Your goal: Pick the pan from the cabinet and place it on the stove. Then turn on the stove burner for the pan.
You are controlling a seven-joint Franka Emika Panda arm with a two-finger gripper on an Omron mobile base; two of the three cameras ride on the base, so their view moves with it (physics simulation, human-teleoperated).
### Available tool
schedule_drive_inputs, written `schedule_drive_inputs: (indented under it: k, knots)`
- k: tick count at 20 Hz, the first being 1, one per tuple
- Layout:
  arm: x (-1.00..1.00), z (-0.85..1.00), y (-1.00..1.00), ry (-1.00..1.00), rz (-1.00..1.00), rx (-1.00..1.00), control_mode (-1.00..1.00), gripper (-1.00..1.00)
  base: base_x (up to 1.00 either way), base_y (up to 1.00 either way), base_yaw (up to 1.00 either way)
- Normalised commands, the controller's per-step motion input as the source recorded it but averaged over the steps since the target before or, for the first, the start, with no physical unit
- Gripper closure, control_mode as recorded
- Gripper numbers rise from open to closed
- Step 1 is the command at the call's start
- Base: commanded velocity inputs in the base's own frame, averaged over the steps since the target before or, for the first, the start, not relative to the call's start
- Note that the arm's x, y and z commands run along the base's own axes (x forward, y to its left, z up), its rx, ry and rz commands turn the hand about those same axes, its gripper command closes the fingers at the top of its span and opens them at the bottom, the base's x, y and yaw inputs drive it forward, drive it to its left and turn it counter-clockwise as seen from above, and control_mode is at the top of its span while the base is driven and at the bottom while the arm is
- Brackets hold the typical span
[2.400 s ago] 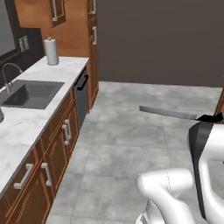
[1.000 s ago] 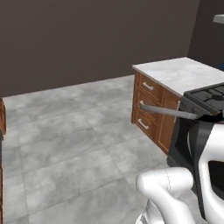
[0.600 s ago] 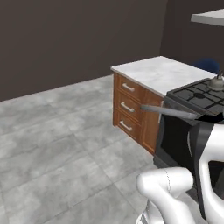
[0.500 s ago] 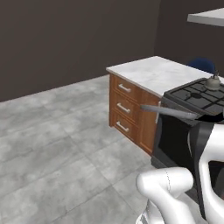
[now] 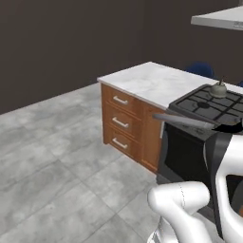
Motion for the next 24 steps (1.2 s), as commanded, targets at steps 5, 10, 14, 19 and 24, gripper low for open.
schedule_drive_inputs:
  k: [5, 10, 14, 19, 24]
  knots:
    - [0.0, 0.0, 0.0, 0.0, 0.0, 0.0, 1.0, 1.0, 0.32, 0.4, -0.29]
    - [0.0, 0.0, 0.0, 0.0, 0.0, 0.0, 1.0, 1.0, 0.33, 0.39, -0.29]
    - [0.0, 0.0, 0.0, 0.0, 0.0, 0.0, 1.0, 1.0, 0.38, 0.41, -0.29]
    - [0.0, 0.0, 0.0, 0.0, 0.0, 0.0, 1.0, 1.0, 0.4, 0.35, -0.28]
    - [0.0, 0.0, 0.0, 0.0, 0.0, 0.0, 1.0, 1.0, 0.41, 0.29, -0.3]
